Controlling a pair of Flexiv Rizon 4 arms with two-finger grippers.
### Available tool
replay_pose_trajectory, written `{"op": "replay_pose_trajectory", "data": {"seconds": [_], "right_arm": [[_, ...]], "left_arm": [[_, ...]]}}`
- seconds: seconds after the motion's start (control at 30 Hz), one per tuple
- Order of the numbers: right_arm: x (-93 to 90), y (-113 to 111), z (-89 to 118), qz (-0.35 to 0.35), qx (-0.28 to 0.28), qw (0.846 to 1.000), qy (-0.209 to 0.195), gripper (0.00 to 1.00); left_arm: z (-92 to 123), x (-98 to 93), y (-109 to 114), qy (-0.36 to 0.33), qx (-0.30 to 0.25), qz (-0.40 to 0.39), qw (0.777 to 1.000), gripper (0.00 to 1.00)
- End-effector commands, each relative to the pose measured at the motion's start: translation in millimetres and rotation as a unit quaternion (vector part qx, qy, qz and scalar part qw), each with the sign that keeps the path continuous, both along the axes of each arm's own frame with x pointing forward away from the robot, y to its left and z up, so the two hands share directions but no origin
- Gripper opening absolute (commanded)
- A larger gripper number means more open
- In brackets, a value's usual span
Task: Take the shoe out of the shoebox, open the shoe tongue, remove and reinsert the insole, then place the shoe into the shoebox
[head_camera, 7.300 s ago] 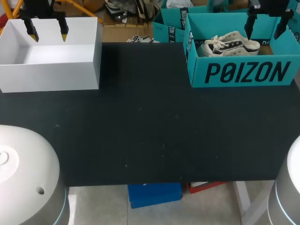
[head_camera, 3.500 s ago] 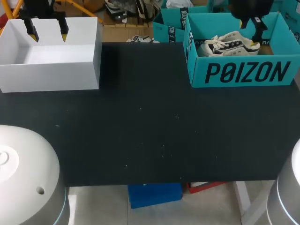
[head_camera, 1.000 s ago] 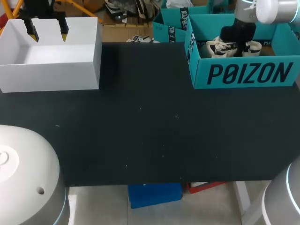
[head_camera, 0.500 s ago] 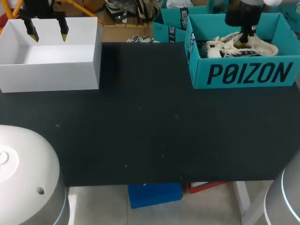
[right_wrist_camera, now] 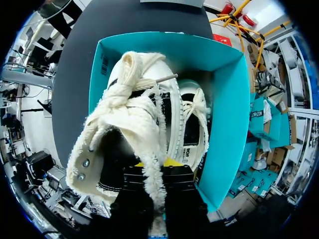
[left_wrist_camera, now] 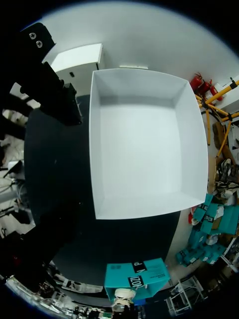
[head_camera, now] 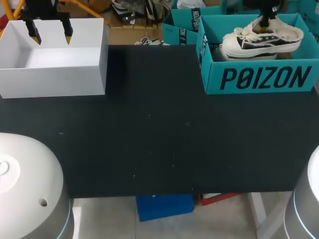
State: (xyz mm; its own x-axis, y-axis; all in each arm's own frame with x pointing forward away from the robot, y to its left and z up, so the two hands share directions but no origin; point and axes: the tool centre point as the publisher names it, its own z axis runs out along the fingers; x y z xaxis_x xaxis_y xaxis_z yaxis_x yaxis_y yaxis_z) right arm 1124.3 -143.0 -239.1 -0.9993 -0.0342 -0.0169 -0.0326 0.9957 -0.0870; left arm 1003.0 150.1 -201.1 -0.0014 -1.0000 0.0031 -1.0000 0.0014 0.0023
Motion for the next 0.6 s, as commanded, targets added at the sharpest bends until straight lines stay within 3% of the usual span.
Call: {"op": "replay_pose_trajectory", "data": {"seconds": [0.03,0.33,0.6], "right_arm": [[-24.5,17,48,-0.001,-0.013,1.0,-0.014,0.0],[-64.9,69,86,-0.001,-0.031,0.999,-0.025,0.0],[-118.5,111,98,-0.009,-0.039,0.998,-0.04,0.0]], "left_arm": [[1,-0.8,0,0.001,0.001,0.0,1.0,1.0],[1,-0.8,0,0.001,0.001,0.0,1.0,1.0],[1,-0.8,0,0.001,0.001,0.0,1.0,1.0]]}}
